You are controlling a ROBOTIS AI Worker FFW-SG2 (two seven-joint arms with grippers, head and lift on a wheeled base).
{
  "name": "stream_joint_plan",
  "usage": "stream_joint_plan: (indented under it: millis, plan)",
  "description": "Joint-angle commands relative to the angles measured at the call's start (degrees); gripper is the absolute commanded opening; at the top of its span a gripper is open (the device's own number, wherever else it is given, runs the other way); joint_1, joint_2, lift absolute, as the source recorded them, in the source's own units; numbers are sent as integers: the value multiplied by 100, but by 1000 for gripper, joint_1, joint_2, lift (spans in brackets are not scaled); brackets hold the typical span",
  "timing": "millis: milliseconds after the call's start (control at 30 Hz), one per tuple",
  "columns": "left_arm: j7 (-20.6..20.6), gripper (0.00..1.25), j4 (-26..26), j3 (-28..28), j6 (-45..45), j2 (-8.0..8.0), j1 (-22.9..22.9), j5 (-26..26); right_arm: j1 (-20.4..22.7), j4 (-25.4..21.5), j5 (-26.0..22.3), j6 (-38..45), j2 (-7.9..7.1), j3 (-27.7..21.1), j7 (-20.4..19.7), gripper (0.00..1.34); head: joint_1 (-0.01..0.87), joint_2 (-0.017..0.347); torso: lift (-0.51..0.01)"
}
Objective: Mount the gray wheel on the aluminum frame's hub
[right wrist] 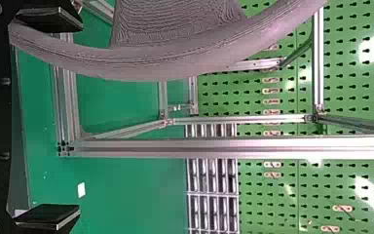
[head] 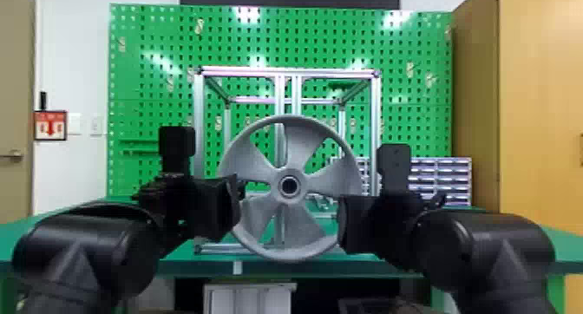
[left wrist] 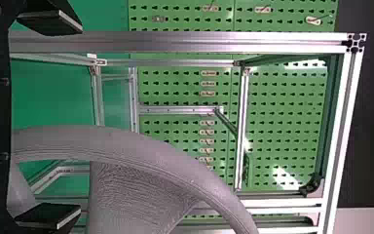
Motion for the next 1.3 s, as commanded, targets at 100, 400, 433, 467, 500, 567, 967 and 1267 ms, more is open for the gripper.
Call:
stream_joint_plan:
  millis: [100,400,433,467,500,567,967,1267]
  plan:
    - [0,1250,-299,105,9,-3,202,20,199,-405,-180,21,7,40,-26,1339,-5,6,-499]
    - [9,1250,-747,149,53,6,430,-15,498,-932,-417,-15,7,66,-35,1339,-5,6,-499]
    - [9,1250,-765,149,62,6,448,2,515,-967,-426,-23,7,66,-35,1339,-5,6,-499]
    - [9,1250,-774,149,62,6,466,11,533,-1003,-426,-23,7,66,-35,1339,-5,6,-499]
    - [9,1250,-791,149,62,6,492,11,542,-1029,-435,-23,7,66,-35,1339,-5,6,-499]
    - [9,1250,-844,158,71,6,545,20,586,-1117,-444,-23,7,75,-35,1339,-5,6,-499]
    - [123,1250,-1705,254,71,190,1230,11,1306,-1952,-532,-261,7,110,-35,1339,-5,6,-499]
    - [351,1250,-2329,272,-61,348,1986,-217,2106,-2523,-391,-603,7,207,-35,1339,-5,6,-499]
